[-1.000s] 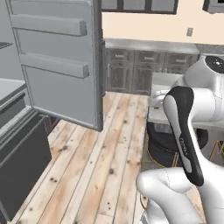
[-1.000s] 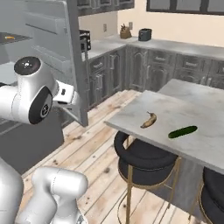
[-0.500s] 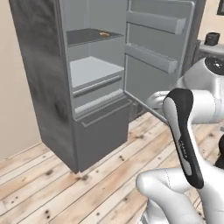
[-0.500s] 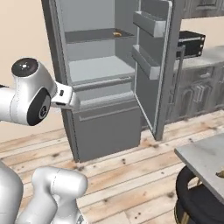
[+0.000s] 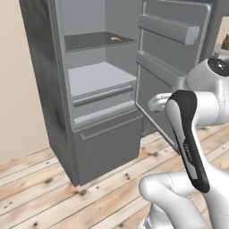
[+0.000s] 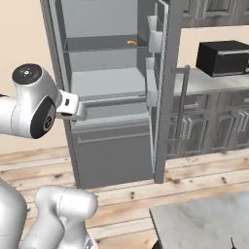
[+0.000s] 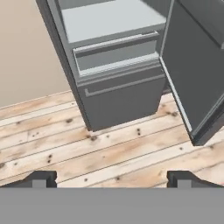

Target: Open the fridge, remove the banana, cucumber, and shrimp, and place them on any counter.

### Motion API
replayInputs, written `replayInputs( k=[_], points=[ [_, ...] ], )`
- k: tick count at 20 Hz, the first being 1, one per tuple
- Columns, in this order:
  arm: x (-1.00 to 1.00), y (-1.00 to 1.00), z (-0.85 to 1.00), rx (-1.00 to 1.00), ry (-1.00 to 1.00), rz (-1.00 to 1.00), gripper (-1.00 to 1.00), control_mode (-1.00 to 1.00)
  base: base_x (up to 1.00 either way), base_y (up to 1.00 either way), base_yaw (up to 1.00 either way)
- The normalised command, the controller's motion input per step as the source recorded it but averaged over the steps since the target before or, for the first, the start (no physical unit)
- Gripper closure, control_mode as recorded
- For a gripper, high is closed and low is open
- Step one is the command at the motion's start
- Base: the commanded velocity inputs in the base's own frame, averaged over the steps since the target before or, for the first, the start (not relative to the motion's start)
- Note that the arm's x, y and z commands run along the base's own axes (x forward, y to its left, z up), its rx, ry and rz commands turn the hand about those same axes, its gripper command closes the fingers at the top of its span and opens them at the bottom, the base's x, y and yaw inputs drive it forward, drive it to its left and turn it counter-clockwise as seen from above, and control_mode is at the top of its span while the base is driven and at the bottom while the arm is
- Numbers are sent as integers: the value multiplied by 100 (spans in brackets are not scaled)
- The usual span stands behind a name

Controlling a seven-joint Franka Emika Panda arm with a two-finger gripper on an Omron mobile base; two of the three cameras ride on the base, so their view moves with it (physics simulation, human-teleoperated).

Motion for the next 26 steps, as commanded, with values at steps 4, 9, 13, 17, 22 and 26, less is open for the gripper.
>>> replayInputs(
  k=[4,9,13,17,22,26],
  points=[
    [0,0,0,0,0,0,-100,100,99,31,9],
    [0,0,0,0,0,0,-100,100,81,-2,0],
    [0,0,0,0,0,0,-100,100,51,-48,2],
    [0,0,0,0,0,0,-100,100,59,-46,3],
    [0,0,0,0,0,0,-100,100,98,0,7],
    [0,0,0,0,0,0,-100,100,83,-9,6]
  ],
)
